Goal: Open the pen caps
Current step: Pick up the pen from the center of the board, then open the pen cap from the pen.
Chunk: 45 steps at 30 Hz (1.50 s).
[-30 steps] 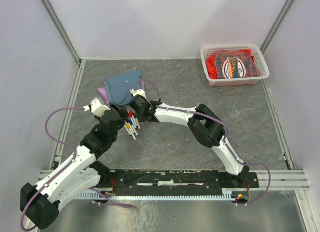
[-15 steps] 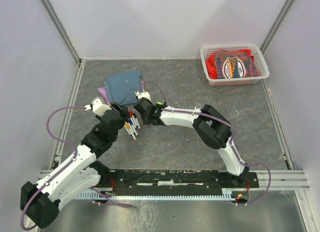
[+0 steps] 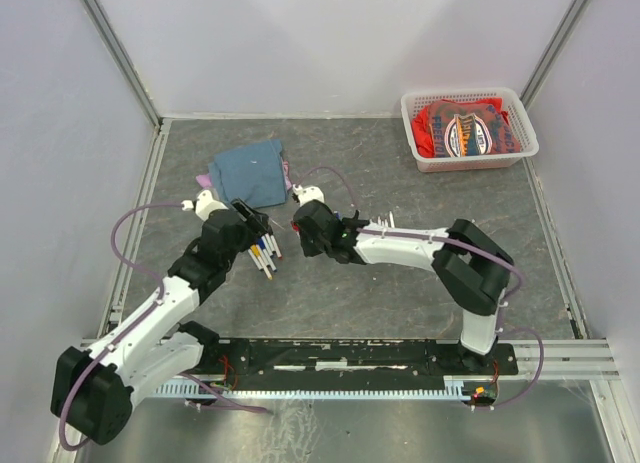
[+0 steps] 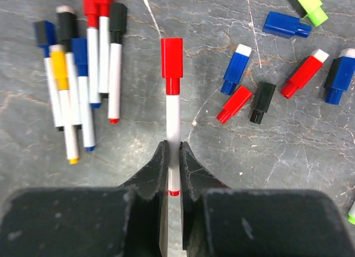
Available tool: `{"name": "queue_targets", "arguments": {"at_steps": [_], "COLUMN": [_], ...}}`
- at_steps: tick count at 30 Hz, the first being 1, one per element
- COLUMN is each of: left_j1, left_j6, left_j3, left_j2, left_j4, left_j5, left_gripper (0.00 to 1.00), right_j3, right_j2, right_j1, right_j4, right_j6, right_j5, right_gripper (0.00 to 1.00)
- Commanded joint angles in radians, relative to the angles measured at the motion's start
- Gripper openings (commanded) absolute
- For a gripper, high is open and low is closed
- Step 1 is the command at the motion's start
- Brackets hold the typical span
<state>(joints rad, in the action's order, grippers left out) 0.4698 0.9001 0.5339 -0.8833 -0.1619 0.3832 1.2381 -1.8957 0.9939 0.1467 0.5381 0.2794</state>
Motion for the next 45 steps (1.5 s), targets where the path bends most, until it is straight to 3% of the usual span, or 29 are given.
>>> {"name": "queue_targets", "arguments": {"at_steps": [1, 10, 20, 45], "left_j1": [-0.046, -0.068, -0.078, -0.117], "left_j6": [-0.014, -0.008, 0.015, 0.056], "left_j3": [0.026, 0.055, 0.064, 0.023], "left_j2": [-0.041, -0.206, -0.259, -0.275], "left_j4": [0.129, 0.238, 0.273, 0.351], "left_j5": [-0.224, -0.505, -0.542, -0.631], "left_gripper": [0.73, 0.71, 0.7, 0.44], "right_j3": [-0.072, -0.166, -0.213, -0.264], "right_j2": [0.129, 0.227, 0.27, 0.296], "right_j1": [0.003, 0.003, 0.006, 0.005], "right_j4": [-0.152, -0.25, -0.317, -0.396], "right_j6": [0.031, 0.065, 0.099, 0.146], "right_j5": [-0.063, -0.138, -0.197, -0.279], "right_gripper": [0.01, 0.01, 0.01, 0.01]}}
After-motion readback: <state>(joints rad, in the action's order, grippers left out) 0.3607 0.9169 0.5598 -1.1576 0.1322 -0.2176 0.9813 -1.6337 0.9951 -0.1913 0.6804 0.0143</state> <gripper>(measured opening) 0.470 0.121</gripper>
